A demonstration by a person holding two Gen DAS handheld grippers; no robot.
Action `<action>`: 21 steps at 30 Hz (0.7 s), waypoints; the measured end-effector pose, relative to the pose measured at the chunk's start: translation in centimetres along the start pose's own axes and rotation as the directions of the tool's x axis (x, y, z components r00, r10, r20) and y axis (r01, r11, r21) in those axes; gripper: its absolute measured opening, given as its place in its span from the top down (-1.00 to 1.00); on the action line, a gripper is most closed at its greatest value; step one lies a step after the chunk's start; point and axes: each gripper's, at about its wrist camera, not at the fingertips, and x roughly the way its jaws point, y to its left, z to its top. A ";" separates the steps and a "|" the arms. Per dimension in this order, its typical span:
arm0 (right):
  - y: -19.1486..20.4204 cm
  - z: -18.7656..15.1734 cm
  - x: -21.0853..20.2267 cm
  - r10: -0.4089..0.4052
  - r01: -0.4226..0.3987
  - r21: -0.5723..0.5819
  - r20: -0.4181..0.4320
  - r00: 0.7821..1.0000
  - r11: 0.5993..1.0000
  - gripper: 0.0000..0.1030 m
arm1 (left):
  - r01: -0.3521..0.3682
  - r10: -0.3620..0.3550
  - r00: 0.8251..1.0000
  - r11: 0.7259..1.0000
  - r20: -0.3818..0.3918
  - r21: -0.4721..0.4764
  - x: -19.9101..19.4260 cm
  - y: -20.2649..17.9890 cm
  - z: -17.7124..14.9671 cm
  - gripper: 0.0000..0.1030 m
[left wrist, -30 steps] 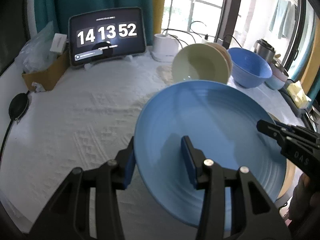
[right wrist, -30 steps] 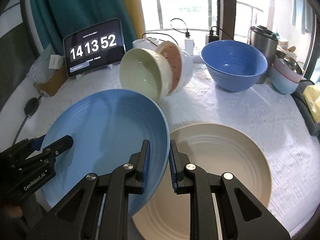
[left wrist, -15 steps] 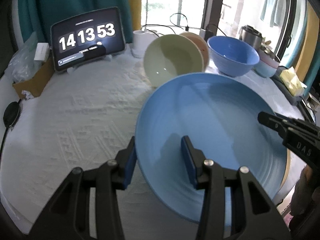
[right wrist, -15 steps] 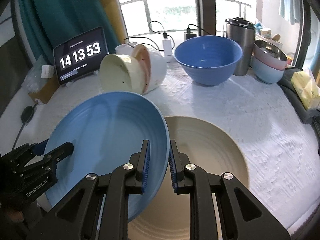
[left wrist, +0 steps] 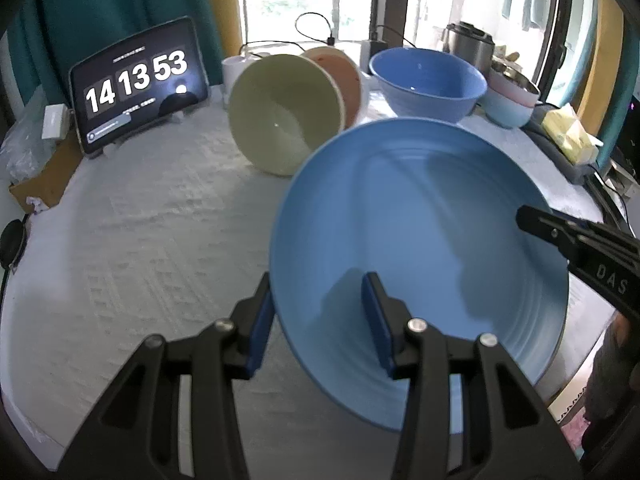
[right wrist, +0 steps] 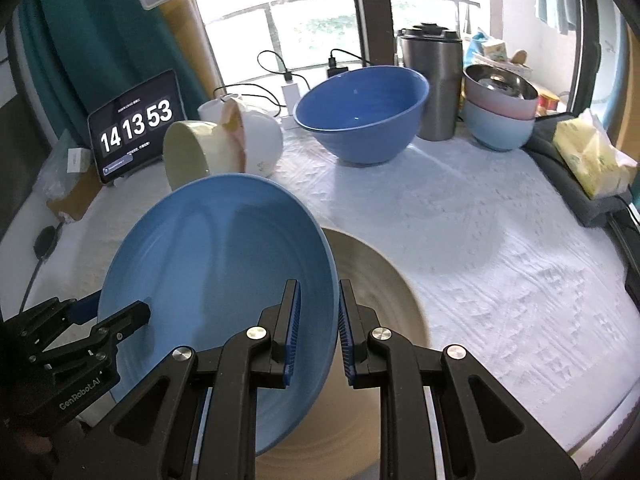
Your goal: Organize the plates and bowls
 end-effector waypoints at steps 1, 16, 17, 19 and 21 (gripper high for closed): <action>-0.3 -0.1 -0.1 -0.001 0.001 0.003 -0.001 1.000 1.000 0.61 | 0.001 -0.001 1.000 1.000 -0.003 0.003 0.1 -0.3 -0.1 0.14; -3.3 -1.6 -0.2 -0.022 0.023 0.060 -0.010 1.000 0.998 0.61 | 0.000 0.002 0.999 0.999 -0.049 0.052 1.3 -3.1 -0.2 0.11; -3.4 -1.6 -0.2 -0.026 0.027 0.062 -0.011 1.000 0.998 0.61 | 0.001 0.002 0.998 0.999 -0.055 0.052 1.4 -3.1 -0.2 0.11; -3.6 -1.7 0.0 -0.035 0.036 0.068 -0.014 0.999 0.997 0.61 | -0.001 0.004 0.998 0.999 -0.066 0.047 1.6 -3.1 -0.2 0.11; -3.9 -1.7 0.0 -0.027 0.028 0.078 -0.016 1.000 0.997 0.61 | -0.007 0.009 0.998 0.999 -0.067 0.040 1.7 -2.9 -0.2 0.11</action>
